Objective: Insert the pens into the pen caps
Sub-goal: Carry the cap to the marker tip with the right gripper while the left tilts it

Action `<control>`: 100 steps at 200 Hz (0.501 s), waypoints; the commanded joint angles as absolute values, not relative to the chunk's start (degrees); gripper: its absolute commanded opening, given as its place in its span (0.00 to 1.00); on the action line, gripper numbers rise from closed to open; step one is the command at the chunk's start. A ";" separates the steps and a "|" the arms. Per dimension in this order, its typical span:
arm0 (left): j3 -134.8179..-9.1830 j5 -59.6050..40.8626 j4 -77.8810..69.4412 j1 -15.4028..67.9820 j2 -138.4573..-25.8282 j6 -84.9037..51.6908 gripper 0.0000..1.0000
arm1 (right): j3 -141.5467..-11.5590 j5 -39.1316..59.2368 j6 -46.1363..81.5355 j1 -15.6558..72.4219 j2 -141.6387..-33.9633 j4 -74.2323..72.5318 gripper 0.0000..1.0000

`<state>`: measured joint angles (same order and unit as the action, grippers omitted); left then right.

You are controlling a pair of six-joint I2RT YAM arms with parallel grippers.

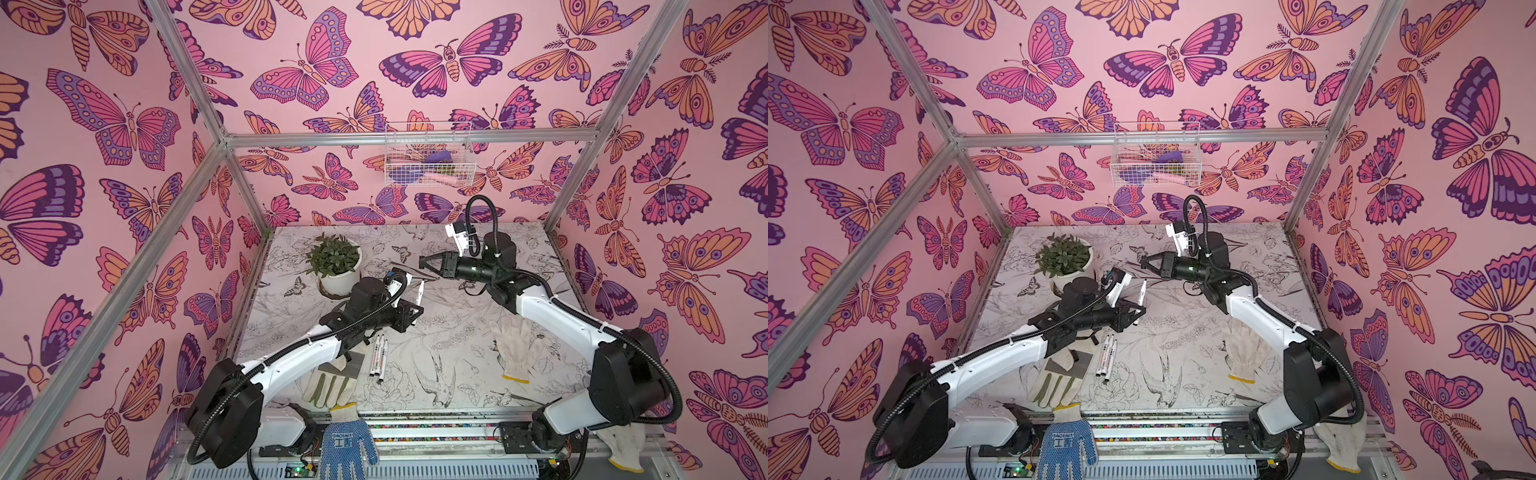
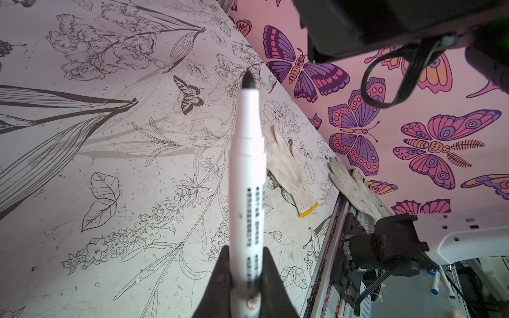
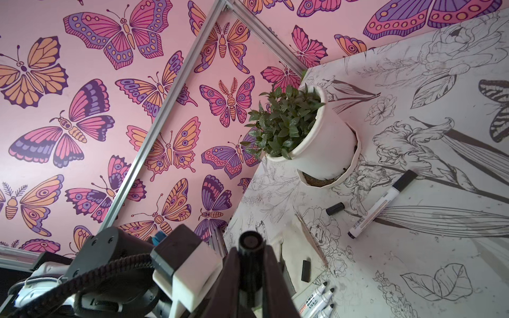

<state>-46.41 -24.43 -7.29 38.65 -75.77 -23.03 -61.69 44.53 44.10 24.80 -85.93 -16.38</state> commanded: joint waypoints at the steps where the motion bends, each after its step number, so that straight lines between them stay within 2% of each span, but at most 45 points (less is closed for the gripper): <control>1: -48.03 -24.16 -9.41 38.77 -75.23 -23.19 0.00 | -61.68 44.38 39.48 24.92 -83.94 -12.60 0.00; 100: -48.08 -23.47 -10.35 38.75 -75.36 -23.55 0.00 | -62.09 44.53 33.13 24.87 -81.70 -4.90 0.00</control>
